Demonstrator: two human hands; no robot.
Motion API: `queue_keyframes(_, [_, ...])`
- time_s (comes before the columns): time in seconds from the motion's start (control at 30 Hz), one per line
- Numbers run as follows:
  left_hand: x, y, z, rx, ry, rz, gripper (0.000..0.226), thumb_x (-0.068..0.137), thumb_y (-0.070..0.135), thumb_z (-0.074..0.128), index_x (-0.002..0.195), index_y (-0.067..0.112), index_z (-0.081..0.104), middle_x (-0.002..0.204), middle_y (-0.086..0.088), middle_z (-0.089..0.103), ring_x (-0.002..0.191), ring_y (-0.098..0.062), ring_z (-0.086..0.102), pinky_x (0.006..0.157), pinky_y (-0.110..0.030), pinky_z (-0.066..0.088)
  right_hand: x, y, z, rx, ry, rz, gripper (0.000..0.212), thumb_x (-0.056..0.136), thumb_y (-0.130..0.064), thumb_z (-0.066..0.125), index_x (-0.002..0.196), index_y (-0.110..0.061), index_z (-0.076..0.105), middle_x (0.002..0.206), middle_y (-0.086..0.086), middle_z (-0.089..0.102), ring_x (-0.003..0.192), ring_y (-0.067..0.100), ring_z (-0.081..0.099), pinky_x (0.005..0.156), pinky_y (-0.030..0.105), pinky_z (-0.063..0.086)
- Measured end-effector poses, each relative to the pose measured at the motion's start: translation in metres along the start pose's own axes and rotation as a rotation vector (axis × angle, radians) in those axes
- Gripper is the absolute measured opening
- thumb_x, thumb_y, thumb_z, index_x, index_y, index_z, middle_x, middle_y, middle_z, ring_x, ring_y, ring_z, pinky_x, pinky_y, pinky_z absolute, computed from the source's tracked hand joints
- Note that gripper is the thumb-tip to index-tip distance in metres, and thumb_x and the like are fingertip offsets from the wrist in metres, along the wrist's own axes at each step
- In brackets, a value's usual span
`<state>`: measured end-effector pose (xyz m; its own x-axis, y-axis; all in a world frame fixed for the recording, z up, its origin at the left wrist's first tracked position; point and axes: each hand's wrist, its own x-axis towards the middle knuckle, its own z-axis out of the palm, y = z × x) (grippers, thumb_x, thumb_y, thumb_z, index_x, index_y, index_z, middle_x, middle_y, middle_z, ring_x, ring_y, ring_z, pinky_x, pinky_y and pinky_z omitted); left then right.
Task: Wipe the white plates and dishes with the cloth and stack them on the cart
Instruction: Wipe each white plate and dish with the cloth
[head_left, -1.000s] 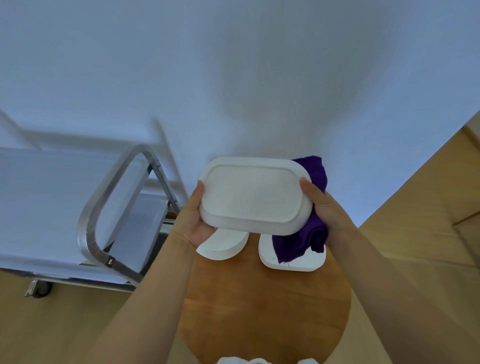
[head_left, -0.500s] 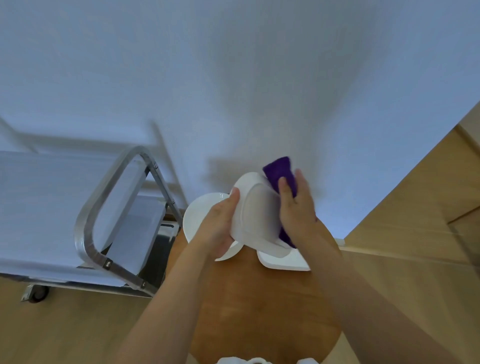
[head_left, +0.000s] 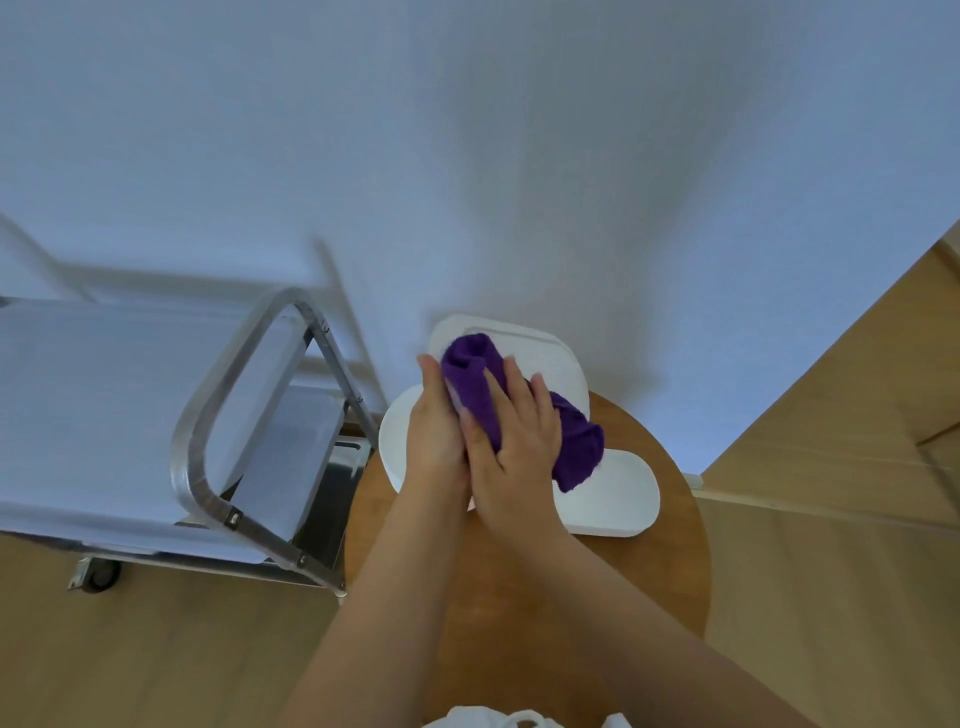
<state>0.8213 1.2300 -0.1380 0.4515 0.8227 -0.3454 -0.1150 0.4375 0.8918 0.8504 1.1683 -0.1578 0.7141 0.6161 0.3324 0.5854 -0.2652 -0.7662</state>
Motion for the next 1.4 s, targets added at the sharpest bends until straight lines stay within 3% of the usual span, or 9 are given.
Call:
queue_keyframes(0.07, [0.002,0.01,0.004,-0.206,-0.037,-0.082,0.057,0.095,0.058,0.035,0.122,0.013,0.059,0.116,-0.011,0.068,0.103,-0.026,0.067,0.086,-0.04,0.056,-0.002,0.014,-0.004,-0.053,-0.044,0.075,0.056,0.091,-0.046,0.032,0.145,-0.031,0.031,0.154,-0.004,0.024,0.143,0.026,0.012,0.112,0.046,0.014])
queue_keyframes(0.2, [0.001,0.016,0.002,-0.212,-0.212,-0.047,0.059,0.098,0.054,0.023,0.122,0.015,0.059,0.115,-0.008,0.07,0.106,-0.022,0.067,0.088,-0.039,0.055,0.016,0.04,-0.022,-0.102,-0.039,0.237,0.064,0.084,-0.057,0.024,0.145,-0.037,0.027,0.158,-0.007,0.01,0.143,0.02,0.001,0.113,0.046,0.004])
queue_keyframes(0.3, [0.0,0.01,-0.003,-0.164,-0.298,-0.022,0.06,0.094,0.058,0.025,0.125,0.017,0.057,0.118,-0.005,0.069,0.109,-0.021,0.066,0.09,-0.039,0.053,0.027,0.057,-0.037,-0.091,0.002,0.27,0.059,0.089,-0.052,0.03,0.145,-0.034,0.028,0.156,-0.001,0.017,0.14,0.026,0.012,0.111,0.045,0.012])
queue_keyframes(0.47, [0.002,-0.003,-0.015,-0.15,-0.347,-0.079,0.052,0.098,0.053,0.025,0.115,0.02,0.062,0.109,0.0,0.073,0.1,-0.014,0.069,0.072,-0.029,0.058,0.05,0.075,-0.053,0.015,0.06,0.348,0.045,0.099,-0.038,0.036,0.142,-0.025,0.036,0.144,0.003,0.035,0.125,0.028,0.036,0.103,0.038,0.03])
queue_keyframes(0.67, [0.003,-0.008,-0.014,-0.146,-0.282,-0.192,0.049,0.093,0.055,0.039,0.112,0.018,0.064,0.107,-0.005,0.074,0.096,-0.017,0.071,0.07,-0.031,0.058,0.047,0.044,-0.036,-0.278,-0.093,0.11,0.055,0.093,-0.051,0.027,0.141,-0.028,0.039,0.148,-0.002,0.034,0.134,0.025,0.027,0.109,0.048,0.018])
queue_keyframes(0.87, [0.001,-0.009,-0.009,-0.251,-0.162,-0.166,0.043,0.099,0.041,0.043,0.124,0.01,0.059,0.115,-0.013,0.069,0.109,-0.029,0.065,0.1,-0.047,0.047,0.02,0.016,-0.013,-0.274,-0.24,-0.123,0.06,0.089,-0.053,0.012,0.144,-0.038,0.03,0.153,-0.002,0.028,0.139,0.026,0.022,0.107,0.05,0.02])
queue_keyframes(1.03, [0.008,0.002,-0.011,-0.383,-0.084,-0.2,0.056,0.094,0.056,0.043,0.111,0.005,0.06,0.085,-0.011,0.075,0.08,-0.025,0.073,0.074,-0.04,0.058,-0.009,0.017,-0.008,-0.293,-0.133,-0.177,0.049,0.092,-0.042,0.032,0.136,-0.027,0.049,0.141,0.008,0.048,0.128,0.038,0.043,0.096,0.061,0.036])
queue_keyframes(1.2, [0.01,0.01,-0.015,-0.401,-0.201,-0.055,0.061,0.098,0.055,0.026,0.132,0.011,0.052,0.121,-0.009,0.067,0.107,-0.023,0.067,0.077,-0.037,0.059,-0.008,0.045,-0.023,0.212,-0.024,0.207,0.05,0.095,-0.035,0.042,0.122,-0.069,0.019,0.155,0.001,0.014,0.141,0.025,0.007,0.113,0.043,0.016])
queue_keyframes(1.4, [0.009,-0.002,-0.035,-0.364,-0.352,-0.087,0.062,0.096,0.056,0.021,0.127,0.015,0.057,0.122,-0.006,0.067,0.112,-0.02,0.064,0.081,-0.036,0.057,0.028,0.07,-0.052,0.217,-0.056,0.32,0.043,0.096,-0.032,0.046,0.139,-0.03,0.039,0.132,-0.009,0.034,0.123,0.02,0.041,0.103,0.034,0.035])
